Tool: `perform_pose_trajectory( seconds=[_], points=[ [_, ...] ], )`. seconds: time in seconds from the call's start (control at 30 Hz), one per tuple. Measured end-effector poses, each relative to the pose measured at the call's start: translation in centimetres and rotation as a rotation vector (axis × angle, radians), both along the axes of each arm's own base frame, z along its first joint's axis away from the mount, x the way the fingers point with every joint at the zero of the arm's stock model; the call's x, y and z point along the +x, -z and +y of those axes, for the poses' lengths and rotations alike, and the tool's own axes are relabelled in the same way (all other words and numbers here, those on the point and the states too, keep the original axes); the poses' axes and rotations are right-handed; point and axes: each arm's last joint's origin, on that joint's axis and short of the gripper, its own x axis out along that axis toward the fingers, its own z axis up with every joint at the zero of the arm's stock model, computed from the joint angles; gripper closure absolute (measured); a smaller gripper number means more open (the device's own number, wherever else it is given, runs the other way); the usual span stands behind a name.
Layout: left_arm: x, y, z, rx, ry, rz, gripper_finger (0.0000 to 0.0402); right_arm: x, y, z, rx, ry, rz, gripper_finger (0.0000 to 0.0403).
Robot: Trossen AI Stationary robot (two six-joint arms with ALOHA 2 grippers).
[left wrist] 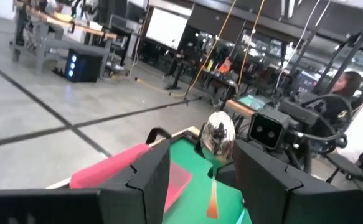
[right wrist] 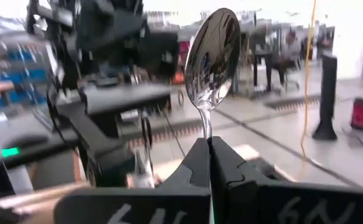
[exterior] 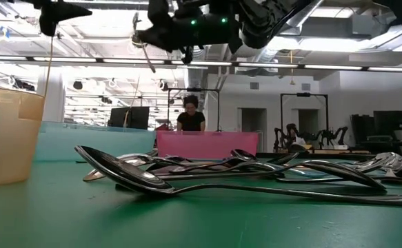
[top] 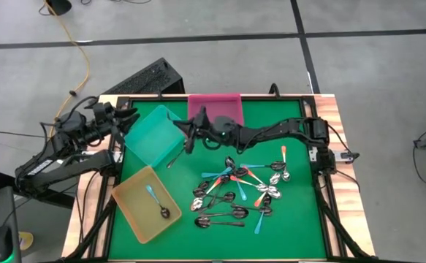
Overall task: Sort silverware by color (type)
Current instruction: Put the orange spoon into the blue bin
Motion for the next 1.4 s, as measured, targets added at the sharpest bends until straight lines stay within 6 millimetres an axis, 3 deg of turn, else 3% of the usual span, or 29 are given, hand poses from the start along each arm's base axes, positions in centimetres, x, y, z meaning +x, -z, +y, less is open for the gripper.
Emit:
perform_pose_trajectory(
  seconds=[0.23,0.83,1.17,1.4],
  points=[
    [0.0,-0.7,-0.1,0.051,0.028,-0.057,0.0243,-0.4,-1.3,-1.3,-0.053,-0.02,-0.122,0.04],
    [-0.2,-2.3,-0.3,0.141,0.051,-0.201,0.0243,-0.8,-2.4,-1.1,-0.185,-0.043,-0.229,0.04],
    [-0.5,-3.3,-0.4,0.233,0.04,-0.267,0.0243,-1.2,-2.6,-3.2,-0.168,-0.039,-0.258,0.04],
    [-0.8,-3.6,-0.6,0.253,0.048,-0.299,0.0243,1.0,1.3,-4.2,-0.095,-0.079,-0.348,0.04]
  ],
)
